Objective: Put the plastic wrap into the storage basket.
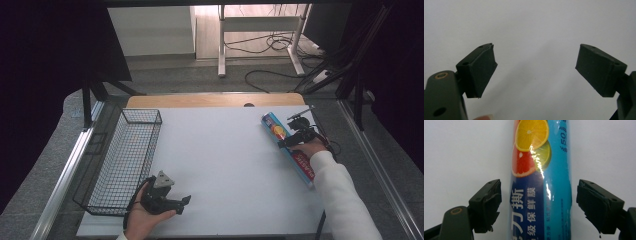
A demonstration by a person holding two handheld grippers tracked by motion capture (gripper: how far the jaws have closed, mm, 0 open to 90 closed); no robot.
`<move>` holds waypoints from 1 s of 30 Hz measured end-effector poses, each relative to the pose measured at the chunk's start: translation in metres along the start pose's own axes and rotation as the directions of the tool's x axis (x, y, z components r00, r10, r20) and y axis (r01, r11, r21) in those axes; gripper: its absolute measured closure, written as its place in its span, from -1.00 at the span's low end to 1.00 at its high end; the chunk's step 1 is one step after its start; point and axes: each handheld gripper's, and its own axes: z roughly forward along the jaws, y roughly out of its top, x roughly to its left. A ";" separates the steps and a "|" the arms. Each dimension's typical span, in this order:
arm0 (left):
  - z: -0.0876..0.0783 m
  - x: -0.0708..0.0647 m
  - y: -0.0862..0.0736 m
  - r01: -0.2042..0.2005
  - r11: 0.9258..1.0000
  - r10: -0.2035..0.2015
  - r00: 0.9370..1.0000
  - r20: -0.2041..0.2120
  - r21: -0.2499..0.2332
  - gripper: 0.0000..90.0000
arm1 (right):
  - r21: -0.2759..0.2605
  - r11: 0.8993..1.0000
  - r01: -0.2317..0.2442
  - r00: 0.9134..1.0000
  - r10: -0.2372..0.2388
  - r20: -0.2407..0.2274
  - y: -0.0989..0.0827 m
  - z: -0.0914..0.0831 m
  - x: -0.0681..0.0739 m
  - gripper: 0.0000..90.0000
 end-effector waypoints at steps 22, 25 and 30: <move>0.001 0.001 -0.001 -0.002 1.000 0.002 1.000 -0.002 0.008 -0.64 | 0.092 0.996 0.012 1.000 -0.013 0.009 0.017 0.018 0.000 -0.42; 0.002 0.002 -0.002 0.000 1.000 0.000 1.000 -0.002 0.008 -0.64 | 0.126 0.992 0.017 1.000 -0.019 0.018 0.021 0.021 0.003 -0.39; 0.002 0.002 -0.002 -0.001 1.000 0.001 1.000 -0.002 0.010 -0.64 | 0.167 0.986 -0.007 1.000 0.005 0.012 0.020 0.025 -0.003 -0.32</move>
